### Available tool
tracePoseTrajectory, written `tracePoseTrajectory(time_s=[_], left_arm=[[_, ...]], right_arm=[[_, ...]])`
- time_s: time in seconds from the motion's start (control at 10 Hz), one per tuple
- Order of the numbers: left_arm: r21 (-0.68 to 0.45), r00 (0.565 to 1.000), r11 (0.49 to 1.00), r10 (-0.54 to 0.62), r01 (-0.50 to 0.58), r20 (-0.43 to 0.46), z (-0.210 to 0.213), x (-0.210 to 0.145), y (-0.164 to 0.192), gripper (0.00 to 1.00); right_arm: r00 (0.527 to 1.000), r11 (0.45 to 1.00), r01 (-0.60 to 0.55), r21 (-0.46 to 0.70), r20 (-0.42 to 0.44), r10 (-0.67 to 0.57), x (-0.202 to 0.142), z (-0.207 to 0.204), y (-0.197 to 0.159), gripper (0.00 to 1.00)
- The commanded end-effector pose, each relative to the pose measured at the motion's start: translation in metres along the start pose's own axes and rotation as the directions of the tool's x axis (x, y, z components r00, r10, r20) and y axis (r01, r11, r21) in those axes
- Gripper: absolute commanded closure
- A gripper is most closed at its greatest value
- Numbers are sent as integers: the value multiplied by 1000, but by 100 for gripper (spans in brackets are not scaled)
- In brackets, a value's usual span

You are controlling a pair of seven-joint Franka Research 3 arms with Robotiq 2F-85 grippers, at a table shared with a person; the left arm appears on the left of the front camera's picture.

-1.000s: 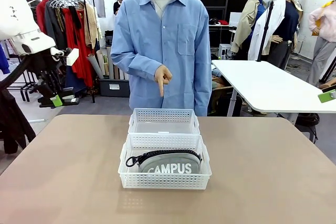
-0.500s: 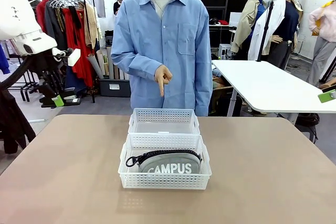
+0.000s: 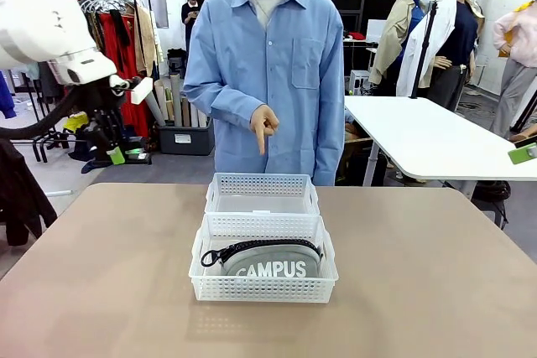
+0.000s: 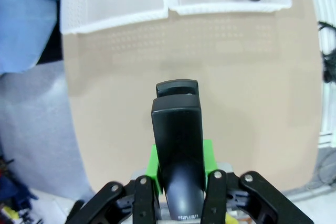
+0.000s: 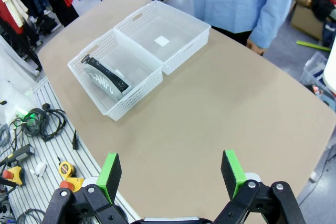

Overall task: Distribute items into two baskets.
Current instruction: Place the picked Stapler into the Organizing basket as instructed by the person.

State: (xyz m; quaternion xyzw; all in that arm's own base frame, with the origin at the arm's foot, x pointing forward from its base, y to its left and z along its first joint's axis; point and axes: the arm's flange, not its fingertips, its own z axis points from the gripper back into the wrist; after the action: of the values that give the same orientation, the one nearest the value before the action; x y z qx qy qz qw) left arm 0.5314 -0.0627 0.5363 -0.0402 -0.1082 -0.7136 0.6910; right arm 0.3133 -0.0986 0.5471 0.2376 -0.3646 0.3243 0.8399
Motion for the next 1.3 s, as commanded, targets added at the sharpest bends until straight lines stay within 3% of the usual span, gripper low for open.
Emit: tracePoseTrajectory(time_s=[0.0,0.7,1.2], left_arm=[[-19,999,999,-48,48,22,4,10,21,97],[-73,977,974,-214,215,21,-16,88,66,97],[-121,987,980,-153,158,51,-50,150,69,97]], right_arm=[[1000,1000,-9,11,18,9,1,0,0,0],[1000,1000,-9,11,18,9,1,0,0,0],[1000,1000,-9,11,18,9,1,0,0,0]])
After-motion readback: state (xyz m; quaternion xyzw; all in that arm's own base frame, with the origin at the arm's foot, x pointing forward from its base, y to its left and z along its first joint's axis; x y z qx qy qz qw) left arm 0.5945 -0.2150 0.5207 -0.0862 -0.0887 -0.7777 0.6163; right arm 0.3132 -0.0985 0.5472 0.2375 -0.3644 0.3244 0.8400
